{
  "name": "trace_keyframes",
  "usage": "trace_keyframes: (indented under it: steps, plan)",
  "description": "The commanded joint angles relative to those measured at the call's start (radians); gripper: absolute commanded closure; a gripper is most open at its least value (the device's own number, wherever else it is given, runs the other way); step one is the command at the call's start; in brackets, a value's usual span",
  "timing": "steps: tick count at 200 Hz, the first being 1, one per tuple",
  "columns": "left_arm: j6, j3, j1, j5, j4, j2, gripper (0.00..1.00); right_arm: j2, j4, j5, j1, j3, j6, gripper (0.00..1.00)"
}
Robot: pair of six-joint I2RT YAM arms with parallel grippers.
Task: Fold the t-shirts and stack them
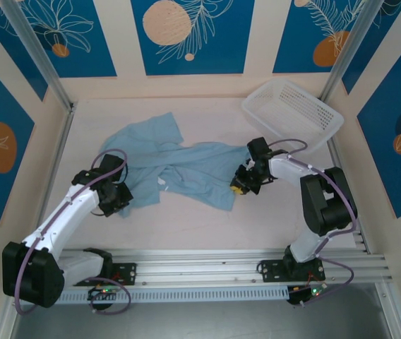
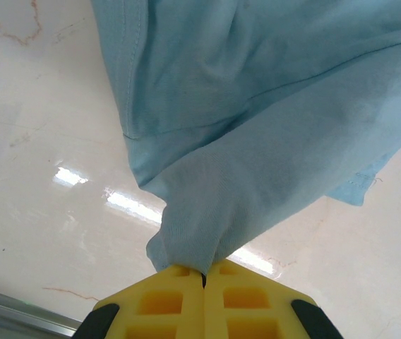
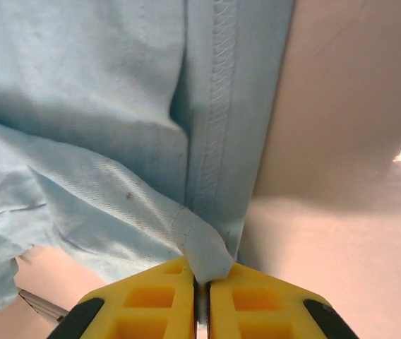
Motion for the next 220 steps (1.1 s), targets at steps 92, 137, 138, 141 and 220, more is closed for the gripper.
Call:
trace_keyframes:
  steps: [92, 137, 138, 141, 220]
  plan:
    - [-0.003, 0.075, 0.006, 0.053, 0.012, 0.008, 1.0, -0.138, -0.352, 0.132, 0.018, 0.372, -0.13, 0.91]
    - [-0.016, 0.1, 0.006, 0.04, 0.01, -0.011, 1.0, -0.249, -0.367, 0.152, 0.09, 0.408, -0.148, 0.91]
    - [-0.017, 0.101, 0.006, 0.037, 0.008, -0.011, 1.0, -0.251, -0.369, 0.151, 0.093, 0.405, -0.148, 0.91]
    - [-0.017, 0.105, 0.006, 0.03, 0.001, -0.014, 1.0, -0.256, -0.378, 0.145, 0.101, 0.399, -0.147, 0.91]
    - [-0.021, 0.153, 0.006, -0.094, -0.103, -0.063, 1.0, -0.283, -0.283, -0.061, 0.22, -0.14, -0.031, 0.66]
